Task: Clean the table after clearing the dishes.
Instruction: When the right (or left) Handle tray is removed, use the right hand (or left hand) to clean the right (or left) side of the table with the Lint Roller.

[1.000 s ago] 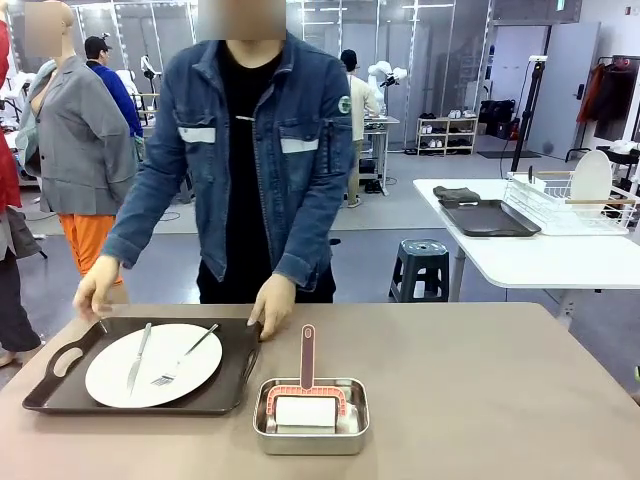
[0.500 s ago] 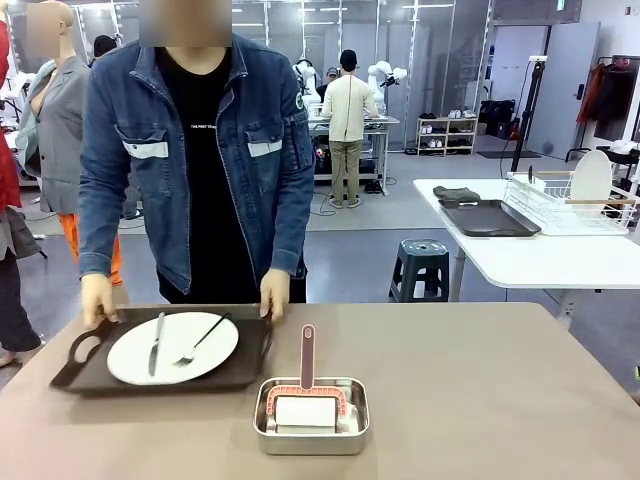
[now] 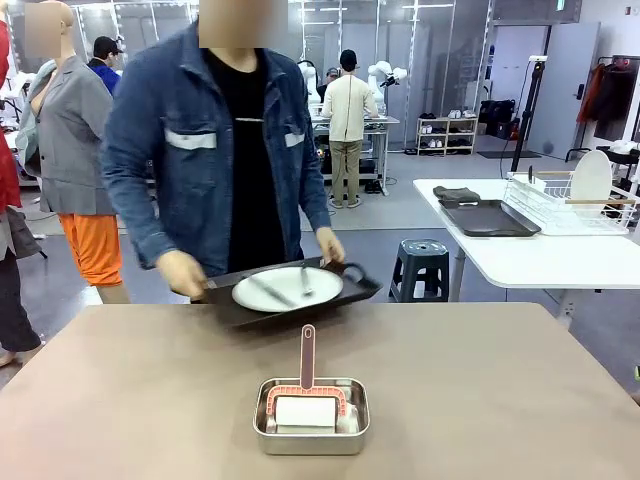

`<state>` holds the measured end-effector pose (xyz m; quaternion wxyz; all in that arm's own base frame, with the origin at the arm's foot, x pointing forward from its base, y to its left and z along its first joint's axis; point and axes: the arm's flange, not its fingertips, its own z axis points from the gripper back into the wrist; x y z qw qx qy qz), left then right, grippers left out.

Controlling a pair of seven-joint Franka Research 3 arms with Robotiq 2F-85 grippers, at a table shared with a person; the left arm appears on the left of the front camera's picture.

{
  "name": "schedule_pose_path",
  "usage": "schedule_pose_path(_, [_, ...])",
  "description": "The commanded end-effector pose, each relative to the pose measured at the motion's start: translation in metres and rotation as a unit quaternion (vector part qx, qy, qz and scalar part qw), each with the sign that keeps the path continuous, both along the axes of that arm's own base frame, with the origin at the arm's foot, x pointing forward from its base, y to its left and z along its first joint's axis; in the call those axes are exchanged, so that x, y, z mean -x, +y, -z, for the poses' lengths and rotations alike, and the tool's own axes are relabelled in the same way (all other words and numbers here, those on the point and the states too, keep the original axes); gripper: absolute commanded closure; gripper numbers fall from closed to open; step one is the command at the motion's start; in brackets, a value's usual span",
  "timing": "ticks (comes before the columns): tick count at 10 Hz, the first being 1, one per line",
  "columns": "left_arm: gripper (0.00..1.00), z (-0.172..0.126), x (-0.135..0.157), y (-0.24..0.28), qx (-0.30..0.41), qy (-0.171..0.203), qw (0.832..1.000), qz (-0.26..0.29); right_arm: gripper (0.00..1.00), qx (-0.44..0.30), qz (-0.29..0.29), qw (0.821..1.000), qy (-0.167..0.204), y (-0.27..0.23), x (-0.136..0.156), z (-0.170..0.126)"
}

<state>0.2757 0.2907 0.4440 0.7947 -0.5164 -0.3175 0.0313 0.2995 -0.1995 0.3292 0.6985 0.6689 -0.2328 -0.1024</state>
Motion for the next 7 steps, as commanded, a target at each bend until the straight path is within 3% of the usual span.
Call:
schedule_pose_path(1, [0.0, 0.0, 0.0, 0.0, 0.0, 0.0, 1.0, 0.0, 0.0, -0.004, 0.002, 1.0, -0.004, 0.0, 0.004, -0.002])
schedule_pose_path(3, [0.0, -0.047, -0.026, -0.015, -0.097, -0.025, 0.995, 0.024, 0.0, -0.004, 0.002, 1.0, -0.004, 0.0, 0.004, -0.002])
schedule_pose_path(5, [0.0, -0.113, -0.069, -0.065, -0.198, -0.052, 0.976, 0.08, 0.0, -0.004, 0.002, 1.0, -0.004, 0.0, 0.004, -0.002])
schedule_pose_path(7, [0.0, -0.165, -0.109, -0.16, -0.319, -0.077, 0.93, 0.164, 0.0, -0.004, 0.002, 1.0, -0.004, 0.0, 0.004, -0.002])
